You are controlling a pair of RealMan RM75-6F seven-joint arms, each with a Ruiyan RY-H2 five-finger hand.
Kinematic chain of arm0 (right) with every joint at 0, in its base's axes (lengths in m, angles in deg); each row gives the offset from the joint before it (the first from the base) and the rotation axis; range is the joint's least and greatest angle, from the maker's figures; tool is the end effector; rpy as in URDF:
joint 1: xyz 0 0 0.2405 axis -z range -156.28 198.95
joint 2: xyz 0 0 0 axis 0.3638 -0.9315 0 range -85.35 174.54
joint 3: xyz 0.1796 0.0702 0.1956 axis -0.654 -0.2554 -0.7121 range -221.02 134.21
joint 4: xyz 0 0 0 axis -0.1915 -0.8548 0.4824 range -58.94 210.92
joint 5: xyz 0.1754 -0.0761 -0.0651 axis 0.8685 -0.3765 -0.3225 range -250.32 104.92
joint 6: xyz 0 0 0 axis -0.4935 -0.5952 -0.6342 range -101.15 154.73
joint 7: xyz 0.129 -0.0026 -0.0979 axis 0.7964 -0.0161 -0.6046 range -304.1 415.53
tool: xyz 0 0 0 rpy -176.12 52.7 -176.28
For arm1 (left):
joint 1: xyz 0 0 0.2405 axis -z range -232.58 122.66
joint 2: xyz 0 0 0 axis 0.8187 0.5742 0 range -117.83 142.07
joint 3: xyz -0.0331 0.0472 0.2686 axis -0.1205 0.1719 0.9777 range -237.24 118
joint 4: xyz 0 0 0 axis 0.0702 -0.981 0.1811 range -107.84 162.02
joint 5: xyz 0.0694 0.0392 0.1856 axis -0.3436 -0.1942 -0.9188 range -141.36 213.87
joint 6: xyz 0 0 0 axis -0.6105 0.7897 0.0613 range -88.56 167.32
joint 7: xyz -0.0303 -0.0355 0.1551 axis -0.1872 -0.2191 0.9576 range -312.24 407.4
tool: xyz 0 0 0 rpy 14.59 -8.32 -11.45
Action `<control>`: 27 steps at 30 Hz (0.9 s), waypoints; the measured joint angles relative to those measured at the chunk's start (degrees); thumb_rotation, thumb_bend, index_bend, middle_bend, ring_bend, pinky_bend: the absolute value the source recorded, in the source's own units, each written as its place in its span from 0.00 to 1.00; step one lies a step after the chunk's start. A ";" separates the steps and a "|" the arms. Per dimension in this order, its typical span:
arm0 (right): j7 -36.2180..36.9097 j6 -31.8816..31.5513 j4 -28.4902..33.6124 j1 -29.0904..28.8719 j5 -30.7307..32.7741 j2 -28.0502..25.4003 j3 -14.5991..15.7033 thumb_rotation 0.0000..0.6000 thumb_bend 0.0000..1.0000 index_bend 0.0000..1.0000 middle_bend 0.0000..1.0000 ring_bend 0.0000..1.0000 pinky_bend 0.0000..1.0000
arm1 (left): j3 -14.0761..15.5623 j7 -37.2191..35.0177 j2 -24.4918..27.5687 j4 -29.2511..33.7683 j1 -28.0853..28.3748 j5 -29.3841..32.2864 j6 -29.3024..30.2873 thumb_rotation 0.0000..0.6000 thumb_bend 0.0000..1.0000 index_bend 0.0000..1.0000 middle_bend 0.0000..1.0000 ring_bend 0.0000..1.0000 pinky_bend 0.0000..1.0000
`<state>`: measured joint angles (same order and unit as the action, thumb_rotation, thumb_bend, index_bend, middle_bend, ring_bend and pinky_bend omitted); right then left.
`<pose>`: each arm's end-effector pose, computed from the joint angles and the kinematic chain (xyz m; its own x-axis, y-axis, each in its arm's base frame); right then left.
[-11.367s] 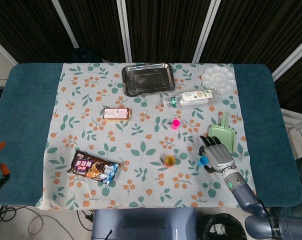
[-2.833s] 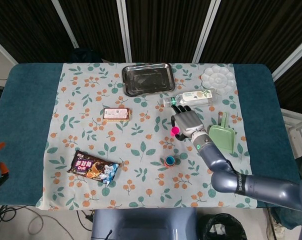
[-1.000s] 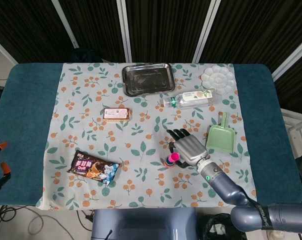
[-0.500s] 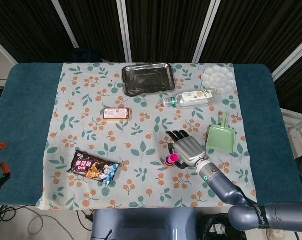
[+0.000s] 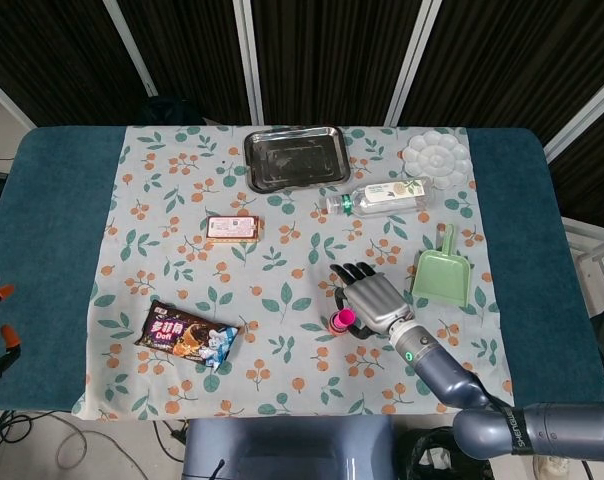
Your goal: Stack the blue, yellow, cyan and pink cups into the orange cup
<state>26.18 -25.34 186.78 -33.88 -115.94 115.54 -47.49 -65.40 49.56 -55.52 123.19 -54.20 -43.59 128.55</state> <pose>-0.1046 -0.3429 0.0327 0.5257 -0.4331 0.7322 -0.8317 -0.4425 0.3354 -0.3298 0.1837 0.1727 0.3076 -0.0843 0.9478 0.9436 0.1553 -0.2924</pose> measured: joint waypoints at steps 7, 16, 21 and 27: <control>-0.27 0.34 -0.71 -0.19 0.54 0.57 0.52 1.00 0.40 0.24 0.00 0.04 0.09 | 0.02 -0.01 0.01 -0.05 0.04 0.02 -0.11 1.00 0.68 0.20 0.10 0.01 0.06; -1.54 0.46 -1.21 -0.59 1.31 0.87 1.42 1.00 0.40 0.10 0.00 0.04 0.09 | -0.03 -0.02 0.03 0.01 0.00 0.09 -0.01 1.00 0.68 0.20 0.10 0.01 0.06; -1.76 -0.47 -0.52 -0.46 1.25 0.40 1.44 1.00 0.40 0.07 0.00 0.02 0.09 | 0.00 -0.04 0.03 -0.02 0.03 0.04 -0.07 1.00 0.68 0.20 0.10 0.01 0.06; -1.08 -6.88 1.86 1.46 -1.02 -1.48 0.23 1.00 0.40 0.02 0.00 0.00 0.08 | -0.03 -0.17 0.02 -0.03 0.08 -0.04 -0.09 1.00 0.68 0.20 0.10 0.01 0.06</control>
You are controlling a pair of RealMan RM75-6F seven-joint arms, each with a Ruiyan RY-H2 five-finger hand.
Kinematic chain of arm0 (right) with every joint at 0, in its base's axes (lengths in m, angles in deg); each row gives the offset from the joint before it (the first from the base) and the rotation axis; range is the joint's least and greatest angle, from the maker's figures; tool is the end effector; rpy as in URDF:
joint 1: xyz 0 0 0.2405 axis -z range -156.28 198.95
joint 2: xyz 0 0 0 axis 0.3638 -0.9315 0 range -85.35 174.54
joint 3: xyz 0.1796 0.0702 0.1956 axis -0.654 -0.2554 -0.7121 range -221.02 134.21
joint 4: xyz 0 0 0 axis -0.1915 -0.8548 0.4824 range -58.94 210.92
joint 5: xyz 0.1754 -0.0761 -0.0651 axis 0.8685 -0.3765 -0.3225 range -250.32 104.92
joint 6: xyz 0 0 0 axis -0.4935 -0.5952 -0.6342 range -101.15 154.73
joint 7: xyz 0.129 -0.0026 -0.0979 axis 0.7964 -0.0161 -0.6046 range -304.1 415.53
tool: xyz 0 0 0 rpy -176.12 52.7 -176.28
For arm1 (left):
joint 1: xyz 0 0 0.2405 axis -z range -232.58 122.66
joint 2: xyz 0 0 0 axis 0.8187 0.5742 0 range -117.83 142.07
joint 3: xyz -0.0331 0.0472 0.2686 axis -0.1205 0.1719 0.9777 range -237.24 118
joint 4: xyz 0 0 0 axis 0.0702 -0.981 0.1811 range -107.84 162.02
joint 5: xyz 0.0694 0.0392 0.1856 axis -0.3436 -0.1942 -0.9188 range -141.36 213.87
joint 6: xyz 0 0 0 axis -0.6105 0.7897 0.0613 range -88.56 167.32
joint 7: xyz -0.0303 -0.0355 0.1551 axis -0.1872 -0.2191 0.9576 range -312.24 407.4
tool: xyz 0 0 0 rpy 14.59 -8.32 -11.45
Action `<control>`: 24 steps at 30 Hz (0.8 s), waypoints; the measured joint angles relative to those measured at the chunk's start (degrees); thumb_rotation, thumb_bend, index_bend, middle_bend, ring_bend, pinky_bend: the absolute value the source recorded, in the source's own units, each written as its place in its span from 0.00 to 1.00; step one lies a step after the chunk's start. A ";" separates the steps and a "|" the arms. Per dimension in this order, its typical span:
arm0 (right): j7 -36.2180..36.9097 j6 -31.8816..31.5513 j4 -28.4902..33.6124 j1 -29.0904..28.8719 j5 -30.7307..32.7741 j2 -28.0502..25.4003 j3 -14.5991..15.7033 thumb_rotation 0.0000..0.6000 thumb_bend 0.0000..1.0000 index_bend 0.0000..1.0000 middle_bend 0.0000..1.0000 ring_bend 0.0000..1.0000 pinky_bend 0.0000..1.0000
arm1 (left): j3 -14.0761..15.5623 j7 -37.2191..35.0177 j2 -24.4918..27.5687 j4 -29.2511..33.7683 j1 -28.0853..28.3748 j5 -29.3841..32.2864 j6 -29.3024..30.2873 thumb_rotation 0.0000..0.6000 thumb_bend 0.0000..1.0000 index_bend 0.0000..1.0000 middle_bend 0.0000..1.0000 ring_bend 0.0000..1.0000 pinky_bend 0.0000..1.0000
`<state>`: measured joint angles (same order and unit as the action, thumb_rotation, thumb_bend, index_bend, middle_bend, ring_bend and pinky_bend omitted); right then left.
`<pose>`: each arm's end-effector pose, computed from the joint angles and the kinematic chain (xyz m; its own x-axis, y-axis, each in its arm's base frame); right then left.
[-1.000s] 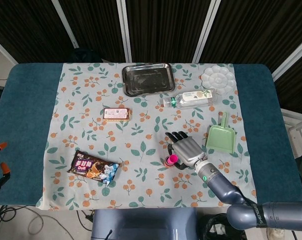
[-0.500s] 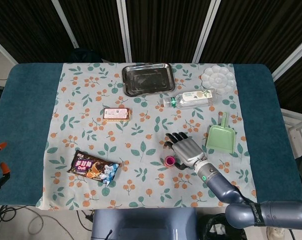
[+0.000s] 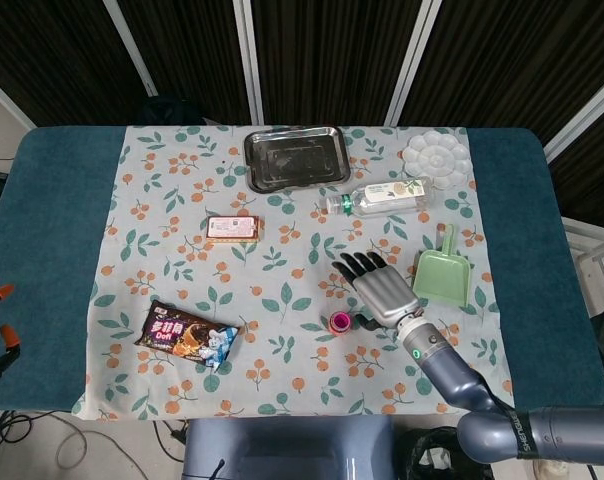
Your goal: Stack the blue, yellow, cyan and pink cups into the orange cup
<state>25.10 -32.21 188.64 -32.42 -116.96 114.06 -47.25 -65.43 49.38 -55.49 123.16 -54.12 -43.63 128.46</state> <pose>-0.1088 -0.3461 0.0547 0.5203 -0.3491 0.7794 -0.8354 -0.3972 0.3798 -0.3296 0.1843 0.1727 0.3053 -0.0842 0.9485 0.9446 0.1530 -0.2904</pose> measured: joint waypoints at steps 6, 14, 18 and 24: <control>1.24 -11.49 3.99 5.36 -3.78 -2.77 -0.25 1.00 0.40 0.02 0.00 0.00 0.07 | 0.02 -0.16 0.02 0.10 -0.04 -0.12 0.12 1.00 0.68 0.20 0.10 0.01 0.06; 3.00 -29.83 7.86 18.50 -15.37 -5.20 5.36 1.00 0.40 0.02 0.00 0.00 0.04 | 0.06 -0.15 0.03 0.36 -0.12 -0.49 0.48 1.00 0.68 0.20 0.10 0.01 0.06; 4.42 -36.95 6.65 25.27 -22.80 -4.45 9.95 1.00 0.40 0.02 0.00 0.00 0.04 | 0.13 -0.19 0.05 0.49 -0.20 -0.71 0.68 1.00 0.68 0.20 0.10 0.01 0.06; 6.02 -43.59 -1.58 33.40 -29.97 -0.76 15.04 1.00 0.40 0.02 0.00 0.00 0.04 | 0.21 -0.28 0.07 0.53 -0.18 -1.15 0.82 1.00 0.68 0.20 0.10 0.01 0.06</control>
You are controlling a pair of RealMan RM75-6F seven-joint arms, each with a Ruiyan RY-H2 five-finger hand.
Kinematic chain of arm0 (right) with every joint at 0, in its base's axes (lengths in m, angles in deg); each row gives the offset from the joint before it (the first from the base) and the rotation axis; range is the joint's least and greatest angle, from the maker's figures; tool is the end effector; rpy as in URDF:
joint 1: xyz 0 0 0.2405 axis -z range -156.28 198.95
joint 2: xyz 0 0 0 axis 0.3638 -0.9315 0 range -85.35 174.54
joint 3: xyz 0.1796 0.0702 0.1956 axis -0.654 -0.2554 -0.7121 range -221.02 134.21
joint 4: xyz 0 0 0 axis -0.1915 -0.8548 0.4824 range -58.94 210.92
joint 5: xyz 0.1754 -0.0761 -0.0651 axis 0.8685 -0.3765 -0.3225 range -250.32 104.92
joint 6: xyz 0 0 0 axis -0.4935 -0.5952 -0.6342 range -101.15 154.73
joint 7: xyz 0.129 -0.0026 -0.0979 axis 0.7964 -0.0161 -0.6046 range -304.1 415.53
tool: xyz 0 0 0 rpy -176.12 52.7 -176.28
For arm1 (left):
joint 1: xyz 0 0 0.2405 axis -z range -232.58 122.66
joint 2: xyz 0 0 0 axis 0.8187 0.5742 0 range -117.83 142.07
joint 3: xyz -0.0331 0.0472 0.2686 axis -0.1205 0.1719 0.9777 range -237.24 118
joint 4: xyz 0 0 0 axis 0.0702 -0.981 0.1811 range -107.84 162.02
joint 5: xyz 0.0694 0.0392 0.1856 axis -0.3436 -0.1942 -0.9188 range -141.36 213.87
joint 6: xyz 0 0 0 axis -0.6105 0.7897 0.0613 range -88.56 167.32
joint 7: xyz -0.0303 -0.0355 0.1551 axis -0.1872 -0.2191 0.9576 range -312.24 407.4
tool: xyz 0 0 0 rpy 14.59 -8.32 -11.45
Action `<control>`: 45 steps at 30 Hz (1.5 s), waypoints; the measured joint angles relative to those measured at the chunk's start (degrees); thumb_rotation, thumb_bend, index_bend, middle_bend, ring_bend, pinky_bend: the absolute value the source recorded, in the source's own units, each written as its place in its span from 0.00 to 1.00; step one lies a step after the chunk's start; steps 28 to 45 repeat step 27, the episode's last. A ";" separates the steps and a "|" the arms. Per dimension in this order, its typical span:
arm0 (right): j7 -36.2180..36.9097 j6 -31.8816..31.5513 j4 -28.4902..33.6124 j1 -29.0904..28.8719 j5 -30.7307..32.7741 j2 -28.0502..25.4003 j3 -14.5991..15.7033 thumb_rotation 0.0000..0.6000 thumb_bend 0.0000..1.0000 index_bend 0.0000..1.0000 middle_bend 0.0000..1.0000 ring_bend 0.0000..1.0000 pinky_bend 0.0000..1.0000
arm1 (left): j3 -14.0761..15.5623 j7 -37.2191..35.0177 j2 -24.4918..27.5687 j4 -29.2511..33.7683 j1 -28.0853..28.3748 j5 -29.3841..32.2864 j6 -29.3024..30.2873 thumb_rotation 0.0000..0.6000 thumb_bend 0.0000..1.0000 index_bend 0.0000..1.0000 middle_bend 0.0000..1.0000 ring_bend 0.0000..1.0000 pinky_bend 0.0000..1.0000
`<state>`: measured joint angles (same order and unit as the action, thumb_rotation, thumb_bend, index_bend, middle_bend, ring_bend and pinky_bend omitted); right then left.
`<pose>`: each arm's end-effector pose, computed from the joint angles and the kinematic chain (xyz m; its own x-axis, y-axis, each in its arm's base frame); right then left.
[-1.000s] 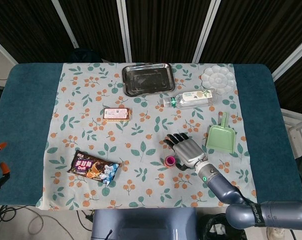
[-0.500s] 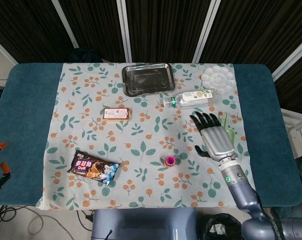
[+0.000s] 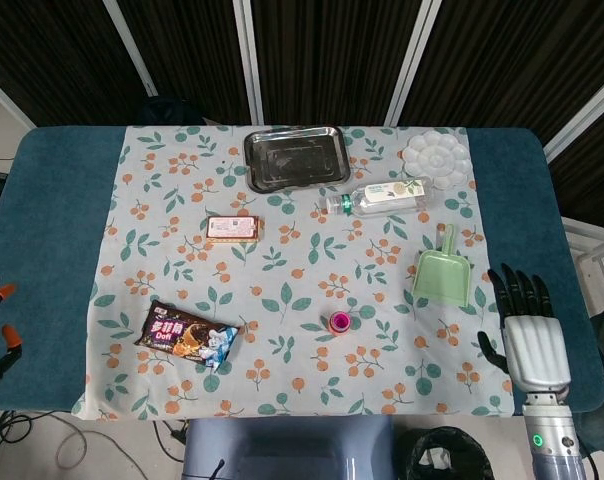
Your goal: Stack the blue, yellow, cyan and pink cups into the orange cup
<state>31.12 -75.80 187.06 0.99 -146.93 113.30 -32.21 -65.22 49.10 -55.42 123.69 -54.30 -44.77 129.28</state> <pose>-0.2495 -0.2162 0.1492 0.4685 0.0496 0.8821 -0.8833 0.0072 0.4688 -0.3250 0.1828 0.1732 0.2953 -0.0948 0.9507 0.9499 0.1358 -0.2815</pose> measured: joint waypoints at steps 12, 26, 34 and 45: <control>4.28 -1.99 -9.94 7.27 -3.76 4.83 0.65 1.00 0.40 0.02 0.00 0.00 0.04 | 0.09 0.24 -0.03 -0.03 -0.01 -0.44 0.28 1.00 0.68 0.20 0.10 0.01 0.06; 5.40 1.00 -12.69 9.41 -4.25 5.41 -1.05 1.00 0.40 0.02 0.00 0.00 0.03 | 0.18 0.54 -0.03 -0.11 0.00 -0.60 0.31 1.00 0.68 0.20 0.10 0.01 0.06; 5.42 1.06 -12.65 9.52 -4.33 5.35 -1.21 1.00 0.40 0.02 0.00 0.00 0.03 | 0.18 0.55 -0.03 -0.12 0.00 -0.62 0.33 1.00 0.68 0.20 0.10 0.01 0.06; 5.42 1.06 -12.65 9.52 -4.33 5.35 -1.21 1.00 0.40 0.02 0.00 0.00 0.03 | 0.18 0.55 -0.03 -0.12 0.00 -0.62 0.33 1.00 0.68 0.20 0.10 0.01 0.06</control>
